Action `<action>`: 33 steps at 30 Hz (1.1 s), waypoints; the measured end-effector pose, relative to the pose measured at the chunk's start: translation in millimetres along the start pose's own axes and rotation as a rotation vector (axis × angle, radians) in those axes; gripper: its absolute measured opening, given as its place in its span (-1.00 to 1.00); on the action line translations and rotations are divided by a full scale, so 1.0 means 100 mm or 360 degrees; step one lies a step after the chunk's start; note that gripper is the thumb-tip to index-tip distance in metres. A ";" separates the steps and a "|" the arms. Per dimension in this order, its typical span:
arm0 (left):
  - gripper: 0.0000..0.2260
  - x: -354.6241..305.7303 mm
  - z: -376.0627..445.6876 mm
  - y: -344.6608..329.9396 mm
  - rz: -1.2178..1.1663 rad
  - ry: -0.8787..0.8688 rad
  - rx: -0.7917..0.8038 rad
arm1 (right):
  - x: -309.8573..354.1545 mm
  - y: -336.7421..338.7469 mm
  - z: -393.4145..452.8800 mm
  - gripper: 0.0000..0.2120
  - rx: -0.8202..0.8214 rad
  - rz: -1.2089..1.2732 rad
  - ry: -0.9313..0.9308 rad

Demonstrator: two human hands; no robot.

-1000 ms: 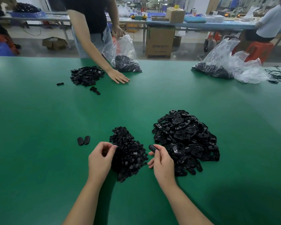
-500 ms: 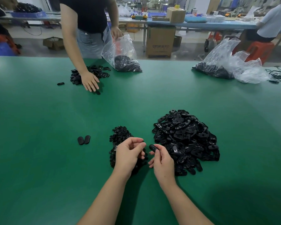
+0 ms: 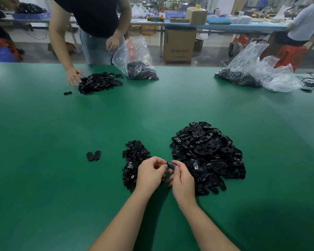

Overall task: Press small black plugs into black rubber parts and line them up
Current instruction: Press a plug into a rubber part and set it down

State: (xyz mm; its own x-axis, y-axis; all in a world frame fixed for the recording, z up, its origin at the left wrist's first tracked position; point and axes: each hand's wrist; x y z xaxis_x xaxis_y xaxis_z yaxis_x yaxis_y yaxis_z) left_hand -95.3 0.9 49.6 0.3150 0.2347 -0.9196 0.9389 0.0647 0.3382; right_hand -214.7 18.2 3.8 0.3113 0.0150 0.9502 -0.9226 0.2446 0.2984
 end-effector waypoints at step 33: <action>-0.94 -0.09 0.07 -0.07 0.0318 -0.0105 -0.0018 | 0.07 0.03 0.00 -0.82 0.0030 -0.0121 0.0061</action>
State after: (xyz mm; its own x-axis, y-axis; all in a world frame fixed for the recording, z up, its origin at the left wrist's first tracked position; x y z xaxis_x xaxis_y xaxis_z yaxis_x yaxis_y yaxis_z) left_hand -104.1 -8.2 54.0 0.5038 0.1797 -0.8449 0.8552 0.0344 0.5172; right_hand -215.1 19.0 11.0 0.3887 0.0345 0.9207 -0.9001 0.2278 0.3714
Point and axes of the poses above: each hand's wrist, its own z-axis towards the middle knuckle, its own y-axis out of the back of the hand, x = y × z, and after that the axes turned 4 degrees about y, right-handed
